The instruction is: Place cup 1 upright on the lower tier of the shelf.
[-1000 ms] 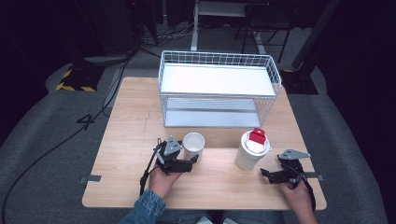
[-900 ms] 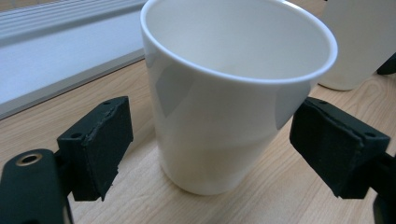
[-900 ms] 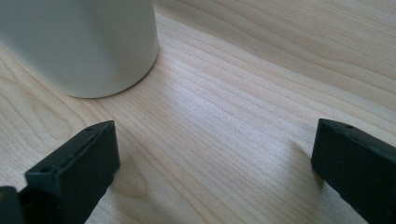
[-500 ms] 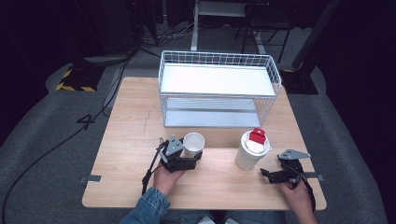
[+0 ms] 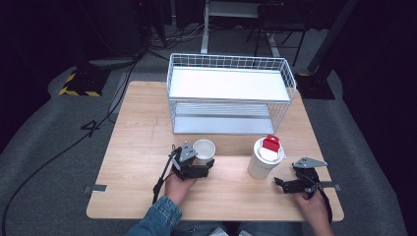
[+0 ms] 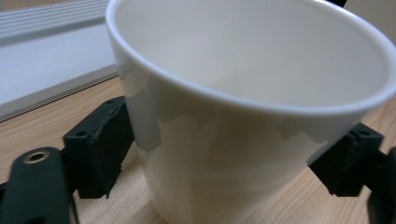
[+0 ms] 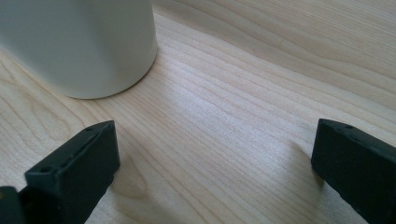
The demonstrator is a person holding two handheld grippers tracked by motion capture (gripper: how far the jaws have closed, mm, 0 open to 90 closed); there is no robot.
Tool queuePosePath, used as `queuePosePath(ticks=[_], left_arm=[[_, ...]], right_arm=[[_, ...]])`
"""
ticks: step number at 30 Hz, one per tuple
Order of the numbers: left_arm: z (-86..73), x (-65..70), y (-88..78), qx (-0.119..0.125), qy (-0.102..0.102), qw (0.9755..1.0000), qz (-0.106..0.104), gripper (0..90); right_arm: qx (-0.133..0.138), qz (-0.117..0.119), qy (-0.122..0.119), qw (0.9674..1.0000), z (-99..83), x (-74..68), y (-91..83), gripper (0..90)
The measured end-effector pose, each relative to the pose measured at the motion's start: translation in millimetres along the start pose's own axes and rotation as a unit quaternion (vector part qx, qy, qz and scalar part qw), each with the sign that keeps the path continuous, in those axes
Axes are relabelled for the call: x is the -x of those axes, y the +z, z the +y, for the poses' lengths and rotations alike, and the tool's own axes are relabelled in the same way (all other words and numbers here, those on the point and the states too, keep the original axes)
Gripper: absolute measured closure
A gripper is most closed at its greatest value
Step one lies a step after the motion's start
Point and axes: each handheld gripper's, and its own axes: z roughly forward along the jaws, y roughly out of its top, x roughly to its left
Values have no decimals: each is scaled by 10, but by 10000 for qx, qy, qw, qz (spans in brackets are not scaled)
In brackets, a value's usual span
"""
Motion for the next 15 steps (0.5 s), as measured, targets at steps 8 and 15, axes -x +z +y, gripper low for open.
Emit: queuePosePath(ticks=[8,15], left_arm=[[4,9,-4,-5,52,9999,97,213],[7,5,-1,7,59,9999,129,217]], right_arm=[[0,-1,1,10000,0,0,0,11],[-1,0,1,10000,0,0,0,12]])
